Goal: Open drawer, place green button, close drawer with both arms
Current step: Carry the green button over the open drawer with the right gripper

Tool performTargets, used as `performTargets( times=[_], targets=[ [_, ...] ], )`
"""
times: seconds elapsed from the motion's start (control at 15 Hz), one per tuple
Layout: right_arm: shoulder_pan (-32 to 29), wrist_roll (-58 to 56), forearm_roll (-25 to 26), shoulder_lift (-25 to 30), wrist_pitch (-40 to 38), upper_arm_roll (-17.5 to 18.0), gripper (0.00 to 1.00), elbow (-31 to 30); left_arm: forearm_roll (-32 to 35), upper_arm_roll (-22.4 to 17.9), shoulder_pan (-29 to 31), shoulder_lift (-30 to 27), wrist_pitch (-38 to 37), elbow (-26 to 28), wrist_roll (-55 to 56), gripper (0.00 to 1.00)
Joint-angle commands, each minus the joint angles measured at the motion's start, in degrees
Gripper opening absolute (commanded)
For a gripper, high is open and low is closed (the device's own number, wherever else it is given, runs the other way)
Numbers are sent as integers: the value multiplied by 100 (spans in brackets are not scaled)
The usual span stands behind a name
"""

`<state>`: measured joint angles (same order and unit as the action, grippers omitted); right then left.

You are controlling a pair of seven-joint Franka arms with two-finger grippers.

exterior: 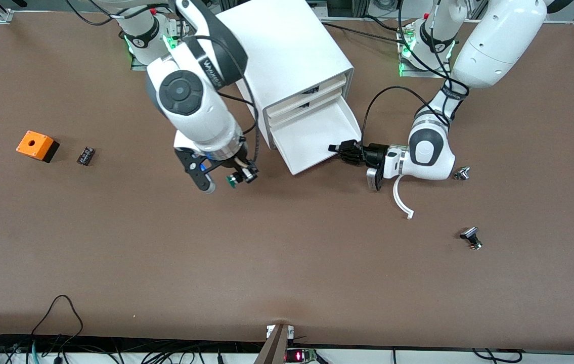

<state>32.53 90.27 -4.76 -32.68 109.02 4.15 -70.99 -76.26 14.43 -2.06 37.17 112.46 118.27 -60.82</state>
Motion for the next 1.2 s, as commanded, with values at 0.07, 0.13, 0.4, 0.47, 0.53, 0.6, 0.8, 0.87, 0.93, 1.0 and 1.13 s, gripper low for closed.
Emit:
performTargets(
  times=[0.07,0.13,0.4,0.47,0.53,0.6,0.8,0.87,0.93,1.0,1.13],
  targets=[
    [447,1113,-8,-739,-127,-81,0,1086,68,-37,56,54,65,-199,201,100],
    [543,1333,-8,-801,-74,-73,0,1166,68,-37,83,36,65,-199,228,100],
    [921,2160,1,-1064,487,-73,0,1167,137,-168,109,-157,65,-225,623,100],
    [1053,2336,1,-1169,602,-90,0,1167,295,-195,109,-175,65,-278,754,100],
    [1150,2494,10,-1257,716,-99,0,1167,479,-230,153,-245,65,-356,973,100],
    [1264,2644,45,-1345,769,-99,0,1167,725,-231,197,-324,65,-392,1219,100],
    [1536,3276,326,-1591,1041,-99,0,1167,1305,-283,337,-386,56,-681,1852,100],
    [1616,3374,379,-1644,1103,-99,0,1149,1533,-283,355,-403,48,-796,2089,100],
    [1660,3462,388,-1723,1139,-99,0,1132,1736,-292,373,-438,21,-866,2361,100],
    [1695,3541,388,-1785,1200,-90,0,1123,1964,-301,373,-517,-14,-971,2642,100],
    [1774,3682,397,-1899,1314,-90,0,1114,2727,-318,390,-605,-66,-1217,3310,100]
  ],
)
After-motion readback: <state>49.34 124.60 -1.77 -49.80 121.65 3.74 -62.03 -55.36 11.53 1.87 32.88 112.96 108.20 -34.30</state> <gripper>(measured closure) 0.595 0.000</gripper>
